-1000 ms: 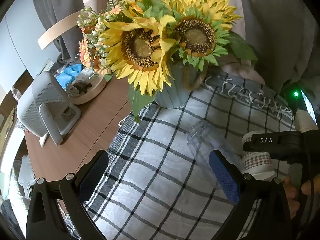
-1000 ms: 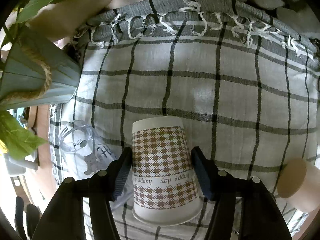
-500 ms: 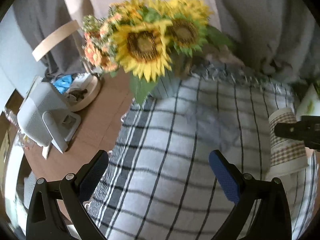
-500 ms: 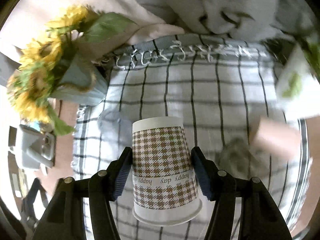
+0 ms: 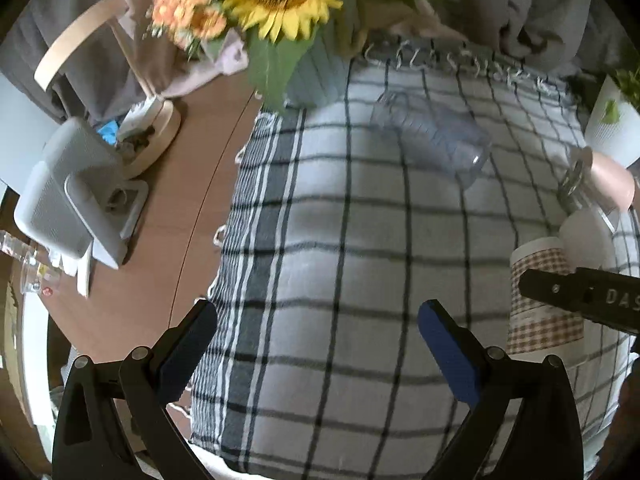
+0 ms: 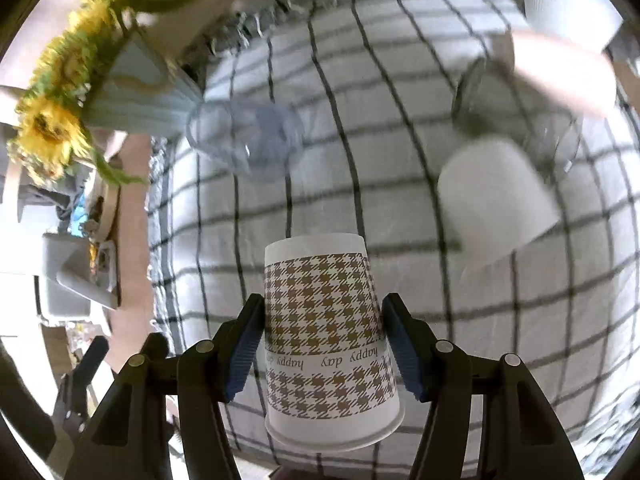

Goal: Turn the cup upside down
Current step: 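Lift the houndstooth cup off the cloth with the right tool, then close the left tool on the cup while the right tool opens and releases it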

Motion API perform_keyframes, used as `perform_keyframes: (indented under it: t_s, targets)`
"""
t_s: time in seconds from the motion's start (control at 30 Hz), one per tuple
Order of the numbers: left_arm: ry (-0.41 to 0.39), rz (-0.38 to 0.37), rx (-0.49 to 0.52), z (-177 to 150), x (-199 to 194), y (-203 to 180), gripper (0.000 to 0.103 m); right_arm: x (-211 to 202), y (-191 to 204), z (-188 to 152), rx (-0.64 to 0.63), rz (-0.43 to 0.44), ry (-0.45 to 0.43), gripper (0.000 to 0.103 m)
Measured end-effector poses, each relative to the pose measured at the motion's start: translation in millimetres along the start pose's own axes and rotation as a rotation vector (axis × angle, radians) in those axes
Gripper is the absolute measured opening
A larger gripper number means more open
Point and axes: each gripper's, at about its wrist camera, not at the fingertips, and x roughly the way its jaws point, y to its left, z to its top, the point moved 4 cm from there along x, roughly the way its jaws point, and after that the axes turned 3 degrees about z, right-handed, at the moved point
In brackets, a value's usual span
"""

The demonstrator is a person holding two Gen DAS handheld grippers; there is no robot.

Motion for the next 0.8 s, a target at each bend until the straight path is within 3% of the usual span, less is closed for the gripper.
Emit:
perform_keyframes:
  t_s: [0.4, 0.5, 0.67, 0.8]
  targets:
    - [0.044, 0.011, 0.011, -14.1, 8.1, 7.8, 0.103, 36.1, -1.4, -17.3, 0.04, -0.018, 0.041, 0.061]
    - [0.035, 0.018, 0.021, -14.2, 3.5, 5.3, 0.103, 37.0, -2.1, -16.9, 0.025, -0.048, 0.048, 0.072]
    - [0.016, -0.019, 0.041, -9.9, -11.2, -6.3, 0.103, -2.9, 6.1, -19.6, 0.014, -0.02, -0.045, 0.076]
    - [0.039, -0.12, 0.088, -2.8, -19.0, -34.5, 0.103, -52.5, 0.3, -21.6, 0.019, -0.047, -0.182, 0.08]
